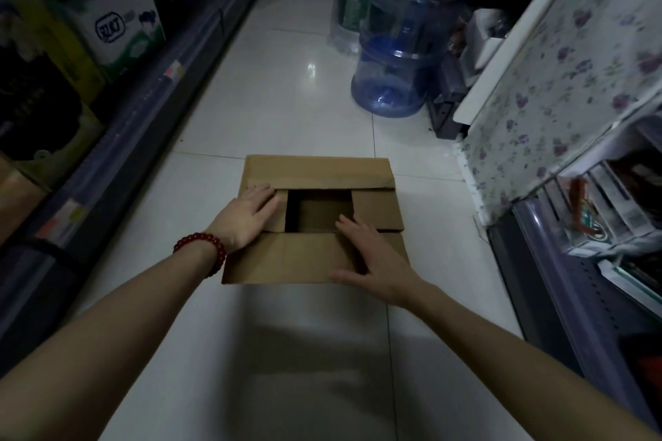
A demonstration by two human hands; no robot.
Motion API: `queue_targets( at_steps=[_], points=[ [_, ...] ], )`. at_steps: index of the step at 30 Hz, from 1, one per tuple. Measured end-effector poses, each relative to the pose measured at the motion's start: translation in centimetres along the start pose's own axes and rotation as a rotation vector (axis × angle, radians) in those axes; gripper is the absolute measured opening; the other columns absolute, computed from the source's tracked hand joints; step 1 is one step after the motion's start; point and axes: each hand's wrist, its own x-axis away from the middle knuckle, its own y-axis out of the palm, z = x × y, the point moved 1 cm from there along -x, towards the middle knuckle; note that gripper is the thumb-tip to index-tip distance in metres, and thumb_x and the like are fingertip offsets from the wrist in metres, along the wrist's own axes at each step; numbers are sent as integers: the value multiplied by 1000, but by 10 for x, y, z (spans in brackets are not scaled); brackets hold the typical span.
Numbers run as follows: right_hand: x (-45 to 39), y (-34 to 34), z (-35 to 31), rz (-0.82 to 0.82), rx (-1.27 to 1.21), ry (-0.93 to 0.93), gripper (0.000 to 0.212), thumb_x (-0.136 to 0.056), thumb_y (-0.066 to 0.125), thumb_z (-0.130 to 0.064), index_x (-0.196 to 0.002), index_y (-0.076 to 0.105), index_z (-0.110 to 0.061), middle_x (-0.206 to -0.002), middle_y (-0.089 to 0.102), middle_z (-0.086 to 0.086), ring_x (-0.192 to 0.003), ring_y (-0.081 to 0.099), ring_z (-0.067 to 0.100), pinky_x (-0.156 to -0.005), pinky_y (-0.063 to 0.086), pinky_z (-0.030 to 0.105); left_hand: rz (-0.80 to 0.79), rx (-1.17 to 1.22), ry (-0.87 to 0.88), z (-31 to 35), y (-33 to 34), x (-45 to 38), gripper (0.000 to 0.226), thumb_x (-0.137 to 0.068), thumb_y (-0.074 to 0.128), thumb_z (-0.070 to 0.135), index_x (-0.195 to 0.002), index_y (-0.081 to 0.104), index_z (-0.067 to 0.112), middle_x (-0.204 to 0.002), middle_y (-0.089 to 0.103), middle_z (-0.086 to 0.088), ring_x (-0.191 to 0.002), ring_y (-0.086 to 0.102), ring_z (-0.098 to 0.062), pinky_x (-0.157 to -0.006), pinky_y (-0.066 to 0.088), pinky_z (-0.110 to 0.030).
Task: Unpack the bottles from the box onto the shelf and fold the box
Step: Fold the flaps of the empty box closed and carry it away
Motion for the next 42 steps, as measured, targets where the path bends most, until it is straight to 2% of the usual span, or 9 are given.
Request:
queue_targets(
  at_steps=[6, 16, 19, 22, 26, 30, 33, 38, 42],
  points=[
    [6, 3, -2, 4, 133, -71, 101, -75, 65, -63, -152, 14, -23, -161, 7, -7, -147, -2, 11, -119, 1, 36, 1, -24, 10, -2, 5, 4, 59, -98, 26, 51, -148, 28, 21, -158, 16, 5, -146, 11, -13, -120, 7, -37],
    [2, -22, -3, 107, 193, -102, 92, -79, 59, -63, -152, 15, -26, -161, 7, -10, -145, -3, 5, -115, 2, 28, -82, 65, -29, 2, -7, 10, 65, -93, 19, 62, -148, 23, 28, -158, 16, 7, -145, 14, -13, -114, 7, -29],
    [-9, -43, -5, 155, 216, -84, 97, -76, 55, -71, -152, 14, -27, -161, 8, -9, -143, -5, 2, -117, 1, 32, -144, 143, -78, 1, -16, 8, 74, -84, 17, 73, -147, 25, 34, -157, 22, 8, -143, 23, -16, -115, 14, -34],
    [-26, -63, -8, 242, 276, -87, 103, -70, 43, -81, -152, 18, -25, -161, 13, -4, -148, 2, 12, -121, 1, 38, -194, 242, -159, -1, -28, 2, 88, -73, 18, 84, -144, 31, 36, -153, 31, 5, -138, 33, -20, -115, 24, -39],
    [-49, -73, -3, 353, 332, -43, 92, -78, 47, -73, -150, 22, -21, -159, 20, -1, -148, 7, 17, -121, 0, 44, -187, 261, -176, -5, -44, -8, 103, -61, 16, 92, -139, 44, 31, -144, 46, 1, -122, 47, -19, -103, 31, -32],
    [-72, -69, 8, 429, 386, 71, 98, -73, 23, -83, -150, 20, -22, -161, 15, 0, -149, 2, 21, -120, -1, 51, -82, 330, -113, -11, -42, -11, 86, -70, 20, 85, -124, 57, 29, -127, 58, 0, -103, 54, -13, -91, 37, -25],
    [-91, -65, 15, 476, 381, 125, 97, -72, 24, -85, -150, 19, -27, -161, 10, 1, -149, 0, 24, -118, -4, 52, -8, 299, -22, -12, -37, -12, 68, -75, 33, 78, -118, 58, 32, -116, 60, 7, -93, 55, 0, -76, 39, -15],
    [-115, -54, 37, 415, 345, 156, 88, -78, 33, -79, -149, 20, -29, -162, 3, 2, -149, -4, 26, -119, -1, 53, 232, 40, 54, -15, -30, -25, 54, -81, 57, 57, -125, 55, 26, -119, 55, 6, -113, 47, -14, -96, 41, -28],
    [-121, -47, 57, 369, 314, 188, 86, -76, 28, -82, -148, 22, -36, -162, -5, 0, -148, -10, 27, -118, -1, 54, 205, -77, 4, -19, -25, -33, 58, -86, 53, 56, -138, 42, 33, -153, 24, 0, -141, 15, -24, -114, 21, -42]
  ],
)
